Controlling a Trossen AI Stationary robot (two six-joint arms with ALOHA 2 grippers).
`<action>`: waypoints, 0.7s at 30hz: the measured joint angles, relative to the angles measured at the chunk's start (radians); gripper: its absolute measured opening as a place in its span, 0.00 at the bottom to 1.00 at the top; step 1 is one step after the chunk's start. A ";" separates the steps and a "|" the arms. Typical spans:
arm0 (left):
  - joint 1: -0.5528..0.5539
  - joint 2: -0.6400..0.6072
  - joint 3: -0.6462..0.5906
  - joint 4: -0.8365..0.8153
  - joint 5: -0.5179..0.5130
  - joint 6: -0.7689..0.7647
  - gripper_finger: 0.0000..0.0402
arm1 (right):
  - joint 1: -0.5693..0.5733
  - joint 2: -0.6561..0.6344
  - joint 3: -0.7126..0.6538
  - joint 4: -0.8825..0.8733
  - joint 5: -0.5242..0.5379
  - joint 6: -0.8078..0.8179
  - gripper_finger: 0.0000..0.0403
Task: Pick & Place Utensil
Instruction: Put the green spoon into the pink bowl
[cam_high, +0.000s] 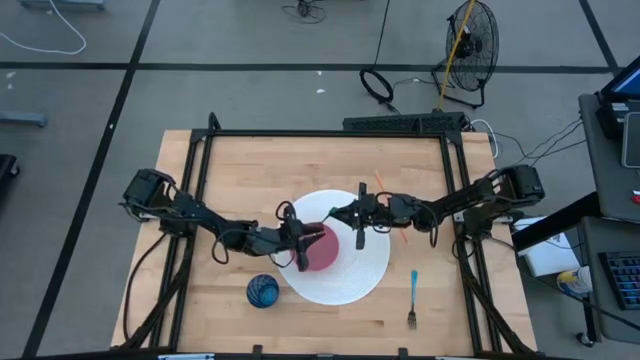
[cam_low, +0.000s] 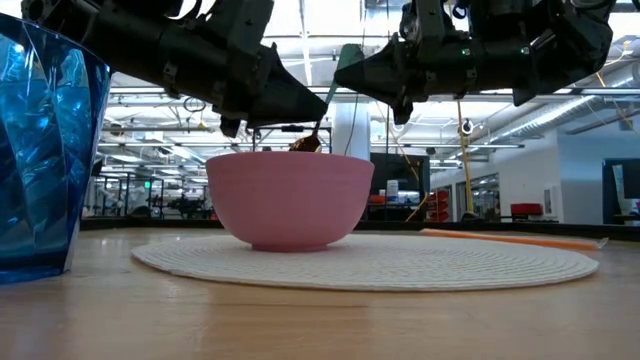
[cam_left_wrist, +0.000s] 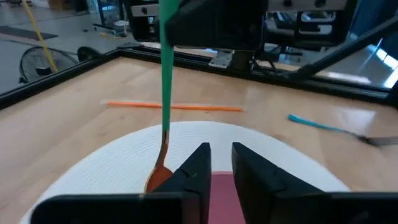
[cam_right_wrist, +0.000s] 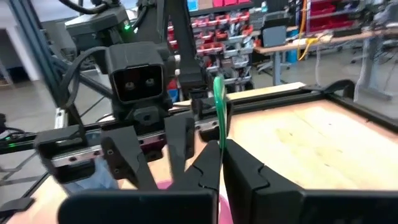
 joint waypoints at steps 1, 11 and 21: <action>0.000 -0.007 0.000 -0.013 0.001 0.014 0.20 | -0.004 0.000 0.000 -0.004 -0.012 0.008 0.00; -0.021 -0.282 0.000 -0.368 0.016 0.134 0.32 | -0.021 0.000 0.000 -0.047 -0.124 0.045 0.00; -0.072 -0.597 0.000 -0.907 -0.231 0.040 0.33 | -0.054 0.023 0.069 -0.134 -0.229 0.046 0.00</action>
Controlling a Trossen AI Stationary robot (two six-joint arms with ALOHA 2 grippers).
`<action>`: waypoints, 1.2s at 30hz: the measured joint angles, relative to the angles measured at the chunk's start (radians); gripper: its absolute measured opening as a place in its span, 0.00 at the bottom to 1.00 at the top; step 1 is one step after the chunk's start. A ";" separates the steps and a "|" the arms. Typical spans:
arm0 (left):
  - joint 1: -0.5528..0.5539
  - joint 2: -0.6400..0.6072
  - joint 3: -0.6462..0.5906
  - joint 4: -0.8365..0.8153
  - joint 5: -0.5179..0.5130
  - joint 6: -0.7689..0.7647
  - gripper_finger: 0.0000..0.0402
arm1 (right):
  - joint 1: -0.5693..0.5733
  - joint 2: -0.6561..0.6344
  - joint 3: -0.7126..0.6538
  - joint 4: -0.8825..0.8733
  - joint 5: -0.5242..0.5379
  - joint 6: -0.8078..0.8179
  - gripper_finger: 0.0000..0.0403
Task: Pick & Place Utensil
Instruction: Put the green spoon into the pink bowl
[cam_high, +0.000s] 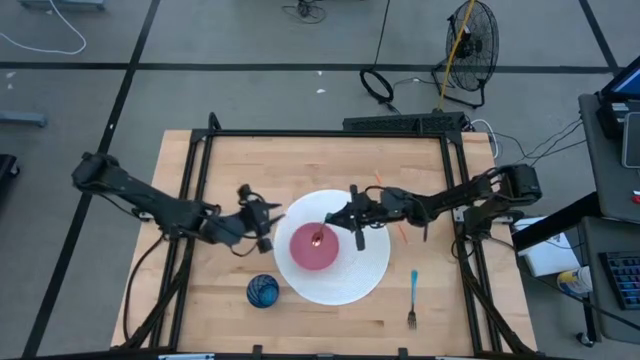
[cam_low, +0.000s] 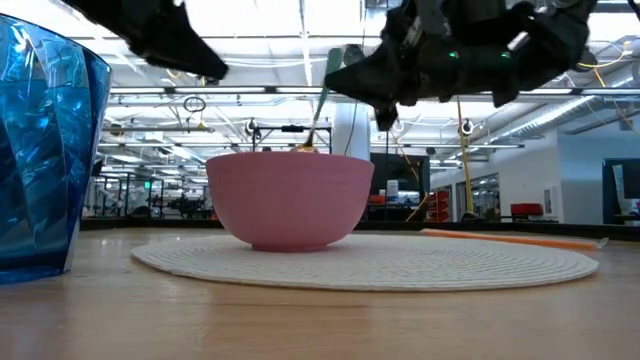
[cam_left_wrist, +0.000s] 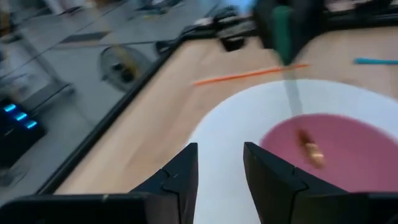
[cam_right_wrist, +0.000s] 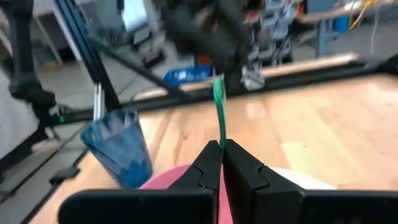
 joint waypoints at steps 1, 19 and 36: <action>-0.005 -0.021 0.000 -0.036 -0.024 -0.025 0.33 | -0.003 0.013 0.022 -0.030 -0.017 0.000 0.00; -0.107 -0.121 -0.001 -0.316 -0.179 -0.250 0.33 | -0.082 0.161 0.163 -0.177 -0.152 0.012 0.00; -0.108 -0.121 -0.036 -0.311 -0.199 -0.298 0.33 | -0.097 0.166 0.163 -0.185 -0.149 0.011 0.05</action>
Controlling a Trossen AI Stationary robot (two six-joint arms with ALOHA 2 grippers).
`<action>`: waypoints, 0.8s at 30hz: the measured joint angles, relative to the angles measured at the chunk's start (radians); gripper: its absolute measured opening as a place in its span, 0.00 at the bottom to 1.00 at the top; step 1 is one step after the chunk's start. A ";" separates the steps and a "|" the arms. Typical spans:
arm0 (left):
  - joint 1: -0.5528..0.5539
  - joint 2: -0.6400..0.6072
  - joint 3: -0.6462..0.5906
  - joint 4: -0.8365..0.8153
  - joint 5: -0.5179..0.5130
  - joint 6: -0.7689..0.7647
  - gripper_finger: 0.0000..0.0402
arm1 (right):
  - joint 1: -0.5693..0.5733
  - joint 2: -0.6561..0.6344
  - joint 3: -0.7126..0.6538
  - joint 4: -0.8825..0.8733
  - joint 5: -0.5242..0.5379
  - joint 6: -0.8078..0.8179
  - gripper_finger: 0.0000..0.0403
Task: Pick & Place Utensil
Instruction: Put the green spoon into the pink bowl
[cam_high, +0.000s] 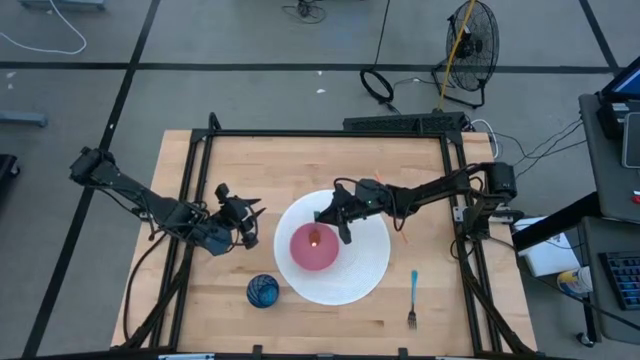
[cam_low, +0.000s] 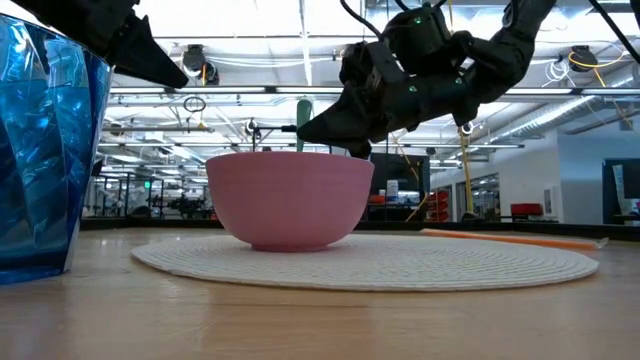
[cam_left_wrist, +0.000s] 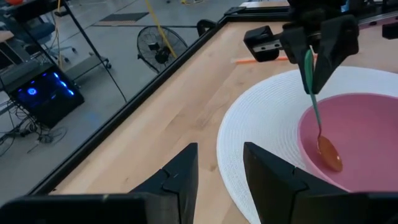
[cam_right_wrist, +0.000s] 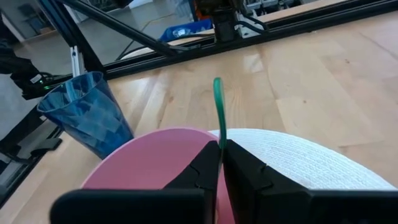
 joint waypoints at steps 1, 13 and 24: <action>0.000 0.000 0.000 0.000 0.000 0.000 0.33 | 0.000 0.000 0.000 -0.001 0.000 0.000 0.05; 0.000 0.000 0.000 0.005 0.000 0.000 0.33 | -0.038 -0.001 0.000 -0.042 -0.039 0.025 0.02; 0.000 0.000 -0.001 0.008 0.000 -0.005 0.33 | -0.051 -0.001 0.000 -0.061 -0.056 0.019 0.01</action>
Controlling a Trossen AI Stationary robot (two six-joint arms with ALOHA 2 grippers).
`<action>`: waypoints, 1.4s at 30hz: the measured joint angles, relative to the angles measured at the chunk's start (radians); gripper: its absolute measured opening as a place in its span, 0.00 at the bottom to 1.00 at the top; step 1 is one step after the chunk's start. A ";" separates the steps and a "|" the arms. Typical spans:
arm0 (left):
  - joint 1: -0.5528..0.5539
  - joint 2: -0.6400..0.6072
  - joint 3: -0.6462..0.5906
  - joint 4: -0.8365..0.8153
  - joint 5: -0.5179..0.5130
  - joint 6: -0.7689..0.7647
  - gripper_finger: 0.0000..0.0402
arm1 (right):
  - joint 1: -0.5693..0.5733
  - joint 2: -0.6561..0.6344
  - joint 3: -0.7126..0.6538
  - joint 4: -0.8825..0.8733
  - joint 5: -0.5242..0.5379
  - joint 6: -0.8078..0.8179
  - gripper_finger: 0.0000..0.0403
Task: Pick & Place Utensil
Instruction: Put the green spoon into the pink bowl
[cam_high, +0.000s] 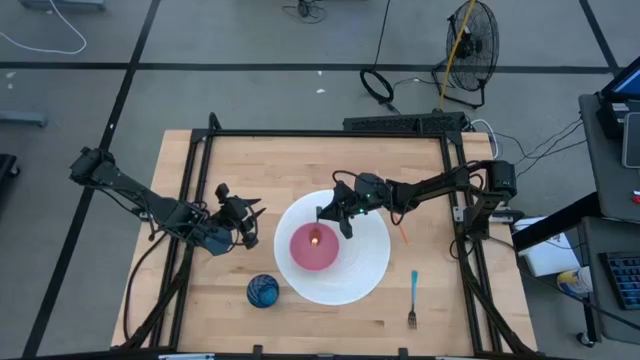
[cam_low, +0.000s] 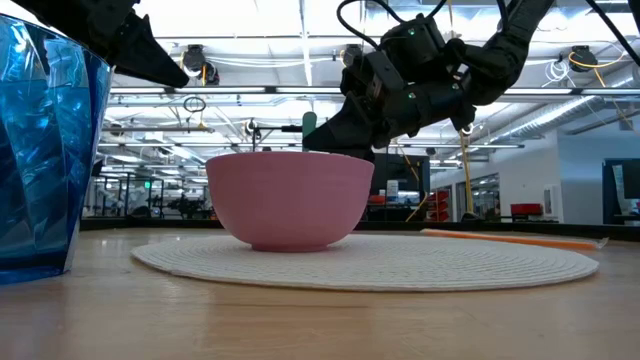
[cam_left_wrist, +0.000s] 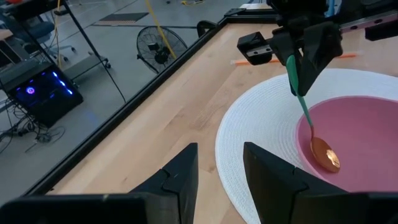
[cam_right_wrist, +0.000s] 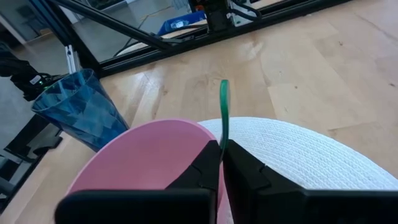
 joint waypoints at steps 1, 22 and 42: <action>0.000 0.000 0.000 0.000 0.000 -0.001 0.33 | 0.000 0.000 0.000 0.000 0.000 -0.002 0.02; -0.001 0.000 0.000 -0.004 0.001 -0.019 0.33 | -0.005 0.066 -0.001 0.087 -0.047 0.016 0.06; -0.001 0.000 0.000 -0.004 0.001 -0.021 0.33 | -0.005 0.066 -0.002 0.089 -0.048 0.019 0.23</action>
